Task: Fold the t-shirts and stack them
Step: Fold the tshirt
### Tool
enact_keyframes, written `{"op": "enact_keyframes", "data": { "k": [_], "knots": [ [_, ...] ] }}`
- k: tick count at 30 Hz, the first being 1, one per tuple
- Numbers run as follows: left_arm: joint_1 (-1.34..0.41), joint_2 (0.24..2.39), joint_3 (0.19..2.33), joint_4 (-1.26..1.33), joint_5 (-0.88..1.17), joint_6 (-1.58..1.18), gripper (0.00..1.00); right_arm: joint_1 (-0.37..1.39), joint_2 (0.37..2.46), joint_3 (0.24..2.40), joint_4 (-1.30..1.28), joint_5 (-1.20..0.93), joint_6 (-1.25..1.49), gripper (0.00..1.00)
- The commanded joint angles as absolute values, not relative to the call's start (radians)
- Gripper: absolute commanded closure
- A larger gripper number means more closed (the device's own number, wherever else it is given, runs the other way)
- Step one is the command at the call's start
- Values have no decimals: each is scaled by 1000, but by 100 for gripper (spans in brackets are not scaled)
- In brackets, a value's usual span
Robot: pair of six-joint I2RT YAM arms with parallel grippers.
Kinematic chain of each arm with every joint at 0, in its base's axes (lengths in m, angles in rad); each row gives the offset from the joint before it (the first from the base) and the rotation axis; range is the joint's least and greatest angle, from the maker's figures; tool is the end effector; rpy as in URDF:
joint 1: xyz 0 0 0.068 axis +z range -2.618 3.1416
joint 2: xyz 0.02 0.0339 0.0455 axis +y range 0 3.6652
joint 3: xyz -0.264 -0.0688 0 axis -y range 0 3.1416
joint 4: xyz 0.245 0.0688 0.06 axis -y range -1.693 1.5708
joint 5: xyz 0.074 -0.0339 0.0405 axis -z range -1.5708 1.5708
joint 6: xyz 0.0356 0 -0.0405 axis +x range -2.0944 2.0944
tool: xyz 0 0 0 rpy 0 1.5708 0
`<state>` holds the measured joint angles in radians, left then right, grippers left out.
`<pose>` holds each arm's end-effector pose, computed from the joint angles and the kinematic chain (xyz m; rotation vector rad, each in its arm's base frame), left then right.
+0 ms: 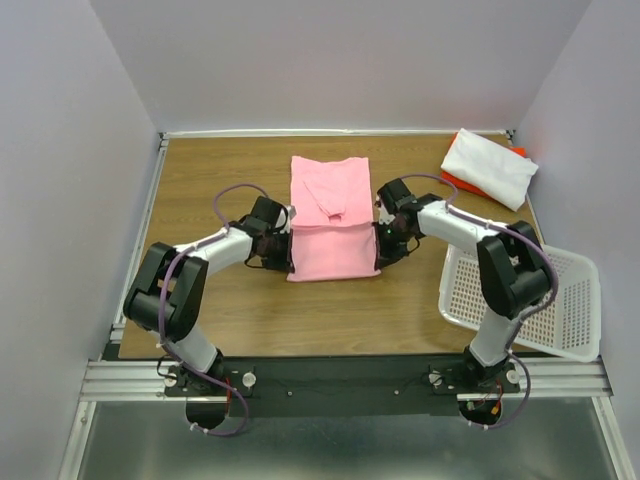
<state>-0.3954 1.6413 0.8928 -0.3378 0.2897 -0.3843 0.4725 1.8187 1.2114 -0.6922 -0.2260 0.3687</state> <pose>0.2815 -0.1285 0.1584 0.1138 2.7344 -0.6259 0.3074 0.1661 0.1742 -0.1987 2.9435 0.4700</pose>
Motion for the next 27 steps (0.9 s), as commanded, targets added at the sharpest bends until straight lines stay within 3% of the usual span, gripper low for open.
{"op": "enact_keyframes", "data": {
  "k": [1, 8, 10, 11, 14, 15, 18, 27],
  "knots": [
    [-408, 1546, 807, -379, 295, -432, 100, 494, 1689, 1093, -707, -221, 426, 100],
    [-419, 1385, 721, -385, 324, -477, 100, 520, 1580, 968, -684, -227, 483, 100],
    [-422, 1365, 716, -391, 336, -477, 82, 528, 1569, 953, -680, -227, 491, 99],
    [-422, 1342, 713, -397, 330, -480, 68, 534, 1566, 947, -678, -224, 494, 99],
    [-422, 1310, 700, -413, 325, -486, 58, 538, 1549, 936, -675, -224, 509, 90],
    [-423, 1290, 686, -413, 330, -492, 54, 540, 1539, 927, -673, -222, 511, 82],
    [-423, 1266, 660, -393, 354, -511, 52, 546, 1531, 910, -672, -221, 520, 68],
    [-448, 1293, 635, -371, 383, -518, 50, 554, 1512, 844, -644, -209, 543, 60]
  ]
}}
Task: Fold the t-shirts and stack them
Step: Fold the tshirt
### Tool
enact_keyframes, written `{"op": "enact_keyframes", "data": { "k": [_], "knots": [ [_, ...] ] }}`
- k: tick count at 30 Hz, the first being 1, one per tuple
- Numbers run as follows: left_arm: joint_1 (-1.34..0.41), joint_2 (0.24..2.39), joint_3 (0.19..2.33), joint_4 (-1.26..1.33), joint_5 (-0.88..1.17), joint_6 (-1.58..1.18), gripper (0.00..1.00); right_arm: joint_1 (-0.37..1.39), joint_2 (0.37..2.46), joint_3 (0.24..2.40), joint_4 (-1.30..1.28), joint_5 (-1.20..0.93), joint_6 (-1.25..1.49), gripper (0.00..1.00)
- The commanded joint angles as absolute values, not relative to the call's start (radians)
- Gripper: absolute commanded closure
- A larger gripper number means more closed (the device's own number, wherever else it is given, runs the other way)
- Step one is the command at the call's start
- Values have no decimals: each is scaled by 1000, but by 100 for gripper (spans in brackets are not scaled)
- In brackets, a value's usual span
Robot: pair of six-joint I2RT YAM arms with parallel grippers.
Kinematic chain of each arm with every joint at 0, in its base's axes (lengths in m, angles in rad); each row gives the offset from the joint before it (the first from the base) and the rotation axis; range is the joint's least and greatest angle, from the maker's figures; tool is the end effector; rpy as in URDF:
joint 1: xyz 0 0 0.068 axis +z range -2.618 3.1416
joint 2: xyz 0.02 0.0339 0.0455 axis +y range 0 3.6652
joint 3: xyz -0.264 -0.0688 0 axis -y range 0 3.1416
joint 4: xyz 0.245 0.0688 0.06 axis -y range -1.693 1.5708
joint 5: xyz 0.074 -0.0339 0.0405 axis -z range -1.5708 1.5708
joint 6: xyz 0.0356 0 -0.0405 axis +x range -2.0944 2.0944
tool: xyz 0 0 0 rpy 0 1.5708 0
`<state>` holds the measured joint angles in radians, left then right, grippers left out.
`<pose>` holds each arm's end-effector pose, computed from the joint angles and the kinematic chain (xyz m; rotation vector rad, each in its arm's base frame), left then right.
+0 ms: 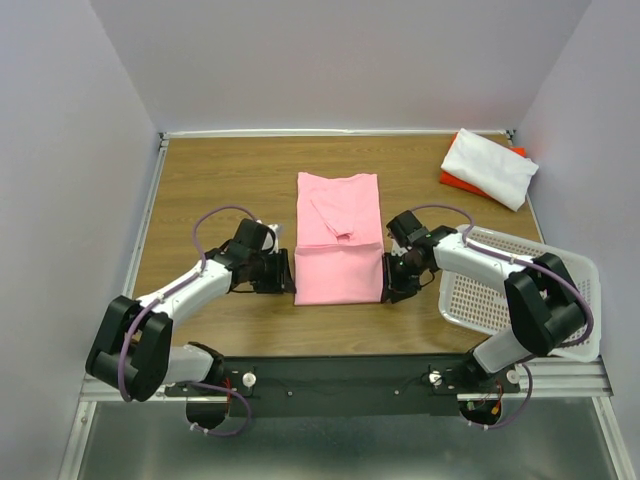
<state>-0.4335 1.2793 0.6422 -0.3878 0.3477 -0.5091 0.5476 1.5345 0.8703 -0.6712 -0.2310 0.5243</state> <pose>0.2059 -0.1087 0.1770 0.0307 2.7115 -0.7680 0.2226 0.1453 0.1679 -0.0766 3.0184 0.4835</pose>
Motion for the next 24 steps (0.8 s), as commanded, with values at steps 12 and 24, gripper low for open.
{"op": "enact_keyframes", "data": {
  "k": [12, 24],
  "knots": [
    [-471, 1382, 641, -354, 400, -509, 45, 555, 1542, 847, -598, -164, 545, 60],
    [-497, 1433, 640, -353, 413, -505, 48, 555, 1572, 856, -586, -173, 538, 63]
  ]
}}
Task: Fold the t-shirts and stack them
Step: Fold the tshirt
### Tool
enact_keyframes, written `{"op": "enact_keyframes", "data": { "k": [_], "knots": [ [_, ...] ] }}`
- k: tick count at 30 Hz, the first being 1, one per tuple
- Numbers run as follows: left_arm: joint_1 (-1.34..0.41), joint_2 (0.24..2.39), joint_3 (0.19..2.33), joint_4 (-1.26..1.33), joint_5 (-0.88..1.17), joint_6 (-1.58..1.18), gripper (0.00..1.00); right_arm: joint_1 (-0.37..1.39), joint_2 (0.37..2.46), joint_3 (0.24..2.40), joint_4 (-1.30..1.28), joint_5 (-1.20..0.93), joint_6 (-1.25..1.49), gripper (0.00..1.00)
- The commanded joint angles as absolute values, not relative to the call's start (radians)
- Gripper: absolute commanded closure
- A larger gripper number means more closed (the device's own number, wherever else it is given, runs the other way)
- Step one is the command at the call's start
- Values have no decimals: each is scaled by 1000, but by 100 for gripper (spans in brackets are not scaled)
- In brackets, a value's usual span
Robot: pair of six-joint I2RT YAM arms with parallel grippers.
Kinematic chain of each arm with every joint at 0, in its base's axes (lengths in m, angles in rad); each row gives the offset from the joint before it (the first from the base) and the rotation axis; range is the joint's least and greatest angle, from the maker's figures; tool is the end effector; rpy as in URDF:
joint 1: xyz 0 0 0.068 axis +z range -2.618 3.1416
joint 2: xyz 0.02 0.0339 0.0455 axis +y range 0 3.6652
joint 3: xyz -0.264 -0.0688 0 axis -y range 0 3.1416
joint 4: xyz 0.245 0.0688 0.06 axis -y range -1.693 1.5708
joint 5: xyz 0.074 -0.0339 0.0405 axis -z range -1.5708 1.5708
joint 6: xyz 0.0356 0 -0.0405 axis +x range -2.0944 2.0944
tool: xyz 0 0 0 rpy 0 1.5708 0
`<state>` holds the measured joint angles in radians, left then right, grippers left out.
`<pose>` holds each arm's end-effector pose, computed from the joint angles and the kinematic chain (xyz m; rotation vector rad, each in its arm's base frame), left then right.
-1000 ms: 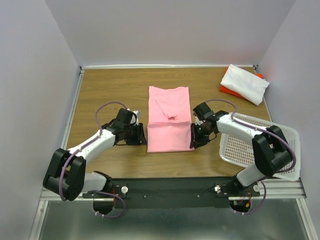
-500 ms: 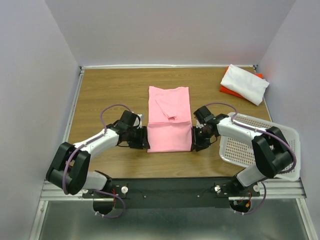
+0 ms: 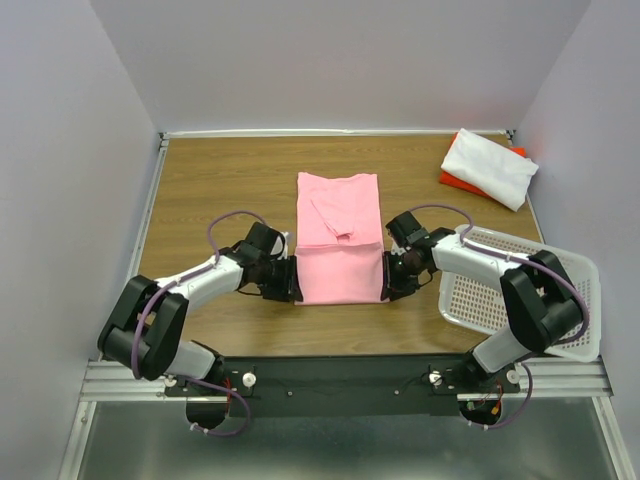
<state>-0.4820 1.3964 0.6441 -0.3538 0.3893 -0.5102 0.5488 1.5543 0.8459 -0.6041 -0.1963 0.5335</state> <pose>0.2082 -0.1241 0.1543 0.0914 2.8091 -0.8030 0.2255 0.1460 0.1583 -0.0611 2.9873 0.4520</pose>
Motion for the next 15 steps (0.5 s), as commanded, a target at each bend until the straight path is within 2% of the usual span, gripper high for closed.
{"op": "enact_keyframes", "data": {
  "k": [1, 5, 9, 11, 12, 15],
  "knots": [
    [-505, 1439, 638, -353, 414, -505, 48, 555, 1574, 857, -586, -173, 538, 63],
    [-522, 1459, 635, -344, 416, -509, 51, 555, 1574, 854, -586, -178, 534, 66],
    [-526, 1489, 640, -341, 417, -505, 60, 555, 1574, 854, -586, -178, 534, 69],
    [-531, 1502, 641, -336, 423, -499, 70, 555, 1574, 856, -586, -176, 532, 71],
    [-534, 1512, 644, -333, 425, -497, 83, 555, 1575, 856, -587, -175, 532, 73],
    [-538, 1529, 650, -330, 430, -486, 97, 555, 1575, 857, -589, -176, 528, 83]
  ]
}}
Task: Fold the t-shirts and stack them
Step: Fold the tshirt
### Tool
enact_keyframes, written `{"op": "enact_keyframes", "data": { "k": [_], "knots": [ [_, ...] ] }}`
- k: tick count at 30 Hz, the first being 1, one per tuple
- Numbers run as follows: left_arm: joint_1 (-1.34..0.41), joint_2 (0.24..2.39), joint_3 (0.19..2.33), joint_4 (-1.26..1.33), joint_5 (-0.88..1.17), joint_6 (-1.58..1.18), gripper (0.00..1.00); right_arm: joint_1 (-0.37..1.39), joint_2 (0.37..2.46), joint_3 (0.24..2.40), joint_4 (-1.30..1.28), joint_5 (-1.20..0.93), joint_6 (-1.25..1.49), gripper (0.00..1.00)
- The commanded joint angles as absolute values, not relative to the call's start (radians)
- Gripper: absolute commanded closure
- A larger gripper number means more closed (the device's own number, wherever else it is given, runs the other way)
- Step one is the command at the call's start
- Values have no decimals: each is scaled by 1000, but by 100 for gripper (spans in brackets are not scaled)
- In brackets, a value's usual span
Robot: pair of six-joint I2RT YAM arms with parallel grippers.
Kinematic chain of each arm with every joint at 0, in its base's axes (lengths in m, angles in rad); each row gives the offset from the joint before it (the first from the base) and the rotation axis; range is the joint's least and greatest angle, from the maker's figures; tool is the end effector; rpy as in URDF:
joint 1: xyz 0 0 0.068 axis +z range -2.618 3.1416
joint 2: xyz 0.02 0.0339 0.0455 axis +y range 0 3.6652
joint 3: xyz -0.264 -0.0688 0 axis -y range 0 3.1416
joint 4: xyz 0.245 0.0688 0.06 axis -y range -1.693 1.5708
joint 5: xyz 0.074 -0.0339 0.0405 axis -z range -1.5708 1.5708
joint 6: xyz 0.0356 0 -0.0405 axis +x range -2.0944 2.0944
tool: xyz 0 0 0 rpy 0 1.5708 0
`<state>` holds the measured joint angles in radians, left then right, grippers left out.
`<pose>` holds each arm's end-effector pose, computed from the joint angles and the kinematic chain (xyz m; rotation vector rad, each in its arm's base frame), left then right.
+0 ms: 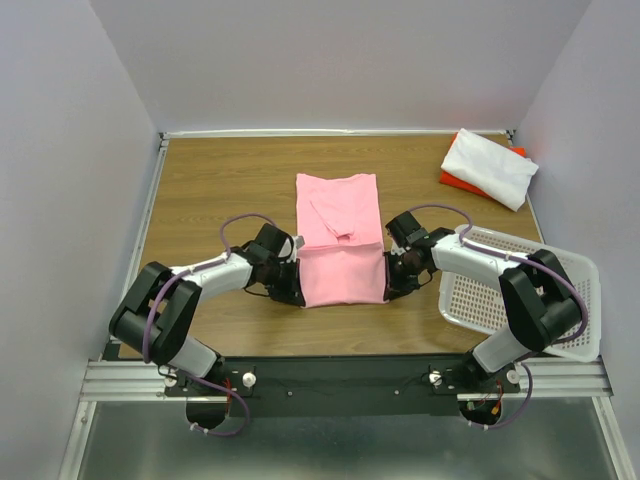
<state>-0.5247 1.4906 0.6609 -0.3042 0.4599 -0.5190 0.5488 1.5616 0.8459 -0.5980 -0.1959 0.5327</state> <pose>0.2113 -0.1406 0.1405 0.1566 2.8562 -0.8958 0.2263 0.1465 0.1567 -0.0620 2.9882 0.4506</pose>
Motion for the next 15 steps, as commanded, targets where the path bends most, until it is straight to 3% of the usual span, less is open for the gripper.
{"op": "enact_keyframes", "data": {
  "k": [1, 5, 15],
  "knots": [
    [-540, 1528, 655, -331, 423, -485, 100, 555, 1571, 857, -591, -176, 526, 89],
    [-540, 1509, 689, -356, 396, -480, 100, 555, 1559, 865, -601, -176, 522, 100],
    [-538, 1440, 865, -497, 322, -488, 100, 555, 1505, 994, -741, -143, 514, 100]
  ]
}}
